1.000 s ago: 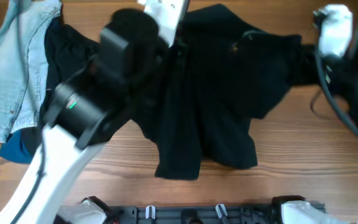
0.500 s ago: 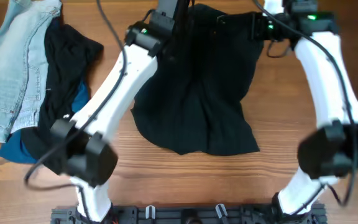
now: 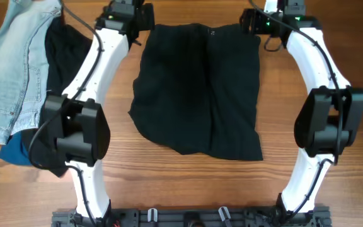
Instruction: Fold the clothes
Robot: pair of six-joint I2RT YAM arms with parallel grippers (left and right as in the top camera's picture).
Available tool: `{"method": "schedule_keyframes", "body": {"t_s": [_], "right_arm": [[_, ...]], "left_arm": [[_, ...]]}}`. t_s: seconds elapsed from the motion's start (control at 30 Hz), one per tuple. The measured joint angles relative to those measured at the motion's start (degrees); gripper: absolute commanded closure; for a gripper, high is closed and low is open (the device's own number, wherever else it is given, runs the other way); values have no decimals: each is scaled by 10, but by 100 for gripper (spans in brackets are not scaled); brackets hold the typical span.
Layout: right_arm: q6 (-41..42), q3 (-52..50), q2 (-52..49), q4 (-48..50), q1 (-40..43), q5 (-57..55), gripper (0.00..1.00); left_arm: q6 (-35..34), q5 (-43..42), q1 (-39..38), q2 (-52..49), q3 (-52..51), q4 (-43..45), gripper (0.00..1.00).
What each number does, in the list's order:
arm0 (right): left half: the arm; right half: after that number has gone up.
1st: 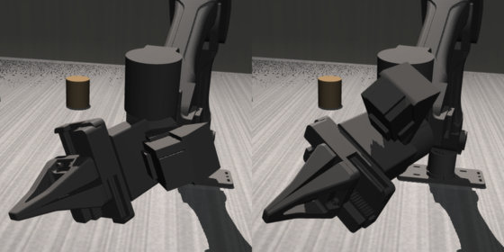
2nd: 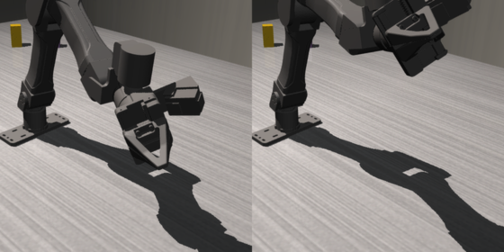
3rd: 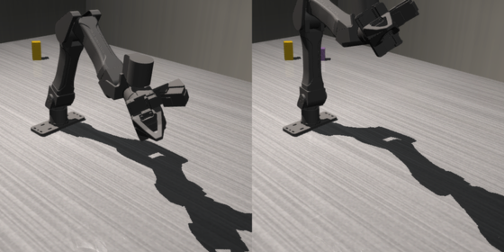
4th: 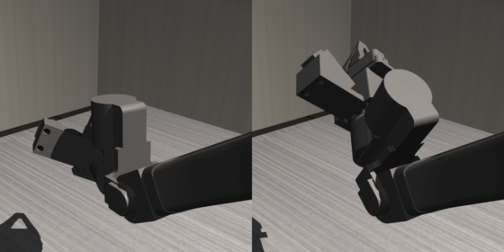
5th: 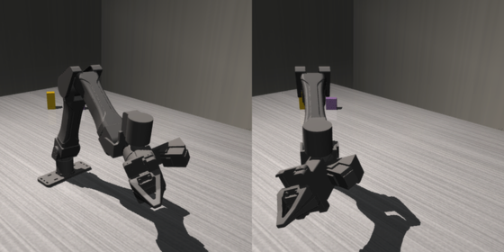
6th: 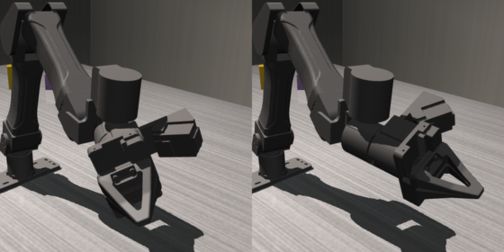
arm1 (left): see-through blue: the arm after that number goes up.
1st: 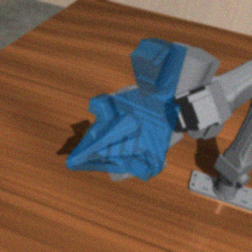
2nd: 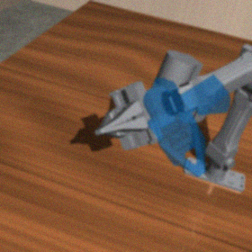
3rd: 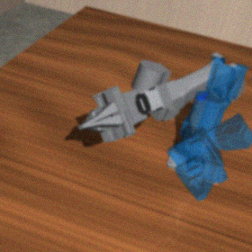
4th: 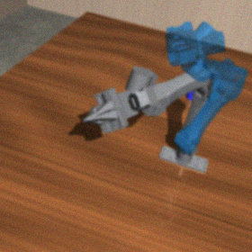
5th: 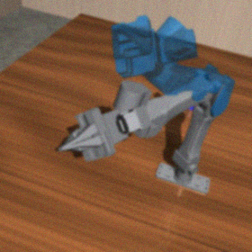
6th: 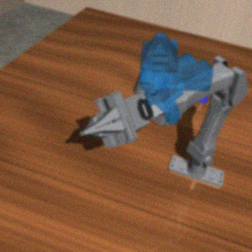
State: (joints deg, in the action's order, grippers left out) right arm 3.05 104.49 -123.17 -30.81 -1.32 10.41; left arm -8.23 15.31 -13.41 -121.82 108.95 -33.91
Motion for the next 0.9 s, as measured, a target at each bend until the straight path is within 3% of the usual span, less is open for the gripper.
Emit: {"method": "schedule_keyframes", "body": {"t_s": [0.13, 0.37, 0.57, 0.83, 0.9], "right_arm": [[12, 0, 33, -122, 9, 45, 0], [18, 8, 156, -361, 30, 94, 0], [11, 6, 175, -460, 30, 97, 0], [-9, -28, 174, -449, 30, 97, 2], [-15, -40, 174, -435, 30, 97, 5]], "left_arm": [[0, -32, -10, 12, 0, -92, 1], [0, -150, -21, 83, 2, -305, 12], [-18, -194, -21, 100, 1, -453, 16], [-55, -212, -10, 100, -108, -416, 17], [-61, -219, -8, 99, -160, -381, 23]]}}
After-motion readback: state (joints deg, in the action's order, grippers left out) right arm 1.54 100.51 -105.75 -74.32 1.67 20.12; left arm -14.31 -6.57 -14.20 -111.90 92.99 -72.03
